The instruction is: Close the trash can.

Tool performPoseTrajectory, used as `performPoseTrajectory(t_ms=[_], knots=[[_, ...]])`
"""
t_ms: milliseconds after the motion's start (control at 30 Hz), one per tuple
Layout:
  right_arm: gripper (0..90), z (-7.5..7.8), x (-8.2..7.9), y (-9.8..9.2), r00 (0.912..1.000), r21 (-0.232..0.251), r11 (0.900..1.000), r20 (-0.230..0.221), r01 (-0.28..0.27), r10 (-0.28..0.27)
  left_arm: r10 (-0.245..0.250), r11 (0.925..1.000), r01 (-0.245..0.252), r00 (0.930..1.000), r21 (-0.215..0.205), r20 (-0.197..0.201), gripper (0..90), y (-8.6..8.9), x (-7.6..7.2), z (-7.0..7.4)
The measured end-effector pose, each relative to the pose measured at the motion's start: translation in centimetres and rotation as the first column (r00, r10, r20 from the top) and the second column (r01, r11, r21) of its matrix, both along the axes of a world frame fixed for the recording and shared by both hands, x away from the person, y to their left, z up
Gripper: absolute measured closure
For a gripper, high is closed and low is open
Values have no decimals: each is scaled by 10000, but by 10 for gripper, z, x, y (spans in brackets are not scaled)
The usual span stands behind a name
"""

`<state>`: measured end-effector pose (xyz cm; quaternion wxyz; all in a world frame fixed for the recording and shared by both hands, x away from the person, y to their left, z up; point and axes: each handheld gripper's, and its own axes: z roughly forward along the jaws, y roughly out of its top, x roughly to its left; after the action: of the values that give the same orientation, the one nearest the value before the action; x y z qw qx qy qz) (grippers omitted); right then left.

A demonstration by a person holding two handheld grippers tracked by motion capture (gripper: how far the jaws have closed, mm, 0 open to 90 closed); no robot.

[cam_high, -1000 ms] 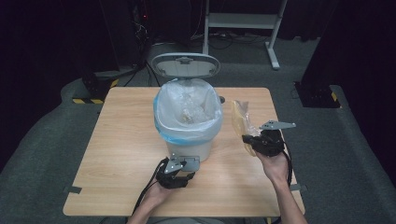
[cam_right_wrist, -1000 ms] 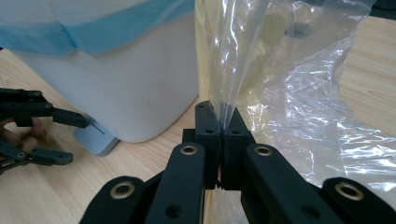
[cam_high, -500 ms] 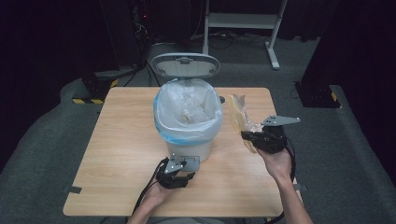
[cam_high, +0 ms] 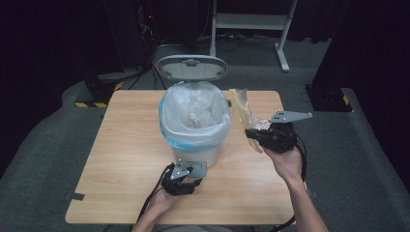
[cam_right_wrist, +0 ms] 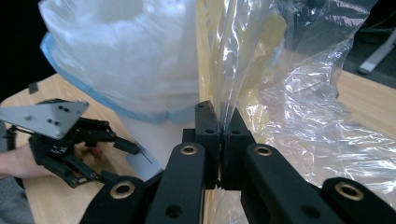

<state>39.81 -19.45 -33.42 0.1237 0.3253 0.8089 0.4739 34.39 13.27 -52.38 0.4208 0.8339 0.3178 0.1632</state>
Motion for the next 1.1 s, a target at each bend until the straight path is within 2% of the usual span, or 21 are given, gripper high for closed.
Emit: performPoseTrajectory(t_ms=[367,667,1100], knots=[[885,25,4,12,9985,247,9982,37,-551,550,-44,10000,43,10000,-78,-50,424,0,0,0],[885,42,9,20,9972,109,9971,63,-749,748,-48,10000,48,10000,-85,-55,424,0,0,0],[885,57,17,37,9952,-62,9951,-5,-982,982,-57,10000,57,10000,-67,-42,424,0,0,0]])
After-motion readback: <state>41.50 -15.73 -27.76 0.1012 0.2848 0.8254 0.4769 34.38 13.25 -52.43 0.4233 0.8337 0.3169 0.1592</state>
